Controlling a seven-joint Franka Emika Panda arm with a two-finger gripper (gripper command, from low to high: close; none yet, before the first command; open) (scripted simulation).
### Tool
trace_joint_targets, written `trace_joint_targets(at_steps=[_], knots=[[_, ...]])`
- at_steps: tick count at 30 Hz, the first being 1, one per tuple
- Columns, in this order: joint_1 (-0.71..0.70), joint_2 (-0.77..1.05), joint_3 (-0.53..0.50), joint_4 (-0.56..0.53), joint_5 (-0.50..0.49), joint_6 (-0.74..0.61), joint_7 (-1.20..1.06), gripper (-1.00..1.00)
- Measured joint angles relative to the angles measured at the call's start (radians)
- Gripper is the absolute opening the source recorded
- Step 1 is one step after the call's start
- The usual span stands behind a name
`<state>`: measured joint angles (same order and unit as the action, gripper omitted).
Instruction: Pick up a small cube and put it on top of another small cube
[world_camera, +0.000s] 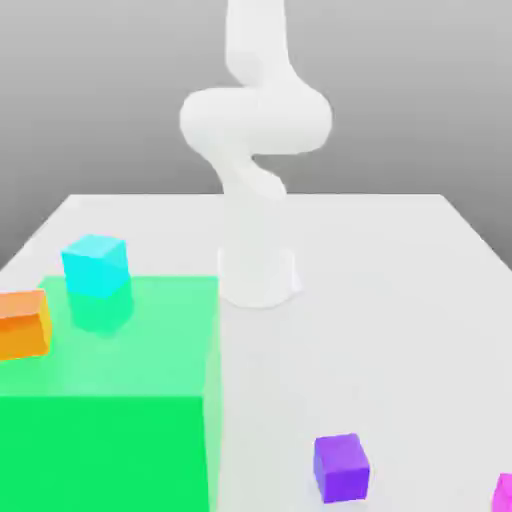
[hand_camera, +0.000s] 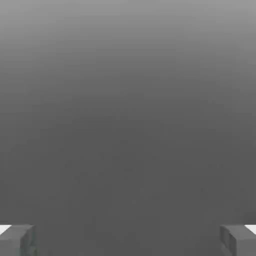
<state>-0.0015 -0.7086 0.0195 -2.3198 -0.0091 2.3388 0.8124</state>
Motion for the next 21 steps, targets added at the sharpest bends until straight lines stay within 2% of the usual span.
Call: trace_joint_targets(at_steps=[21], knots=[[0.041,0.767,0.119,-0.166,-0.080,0.326,0.107,0.00]])
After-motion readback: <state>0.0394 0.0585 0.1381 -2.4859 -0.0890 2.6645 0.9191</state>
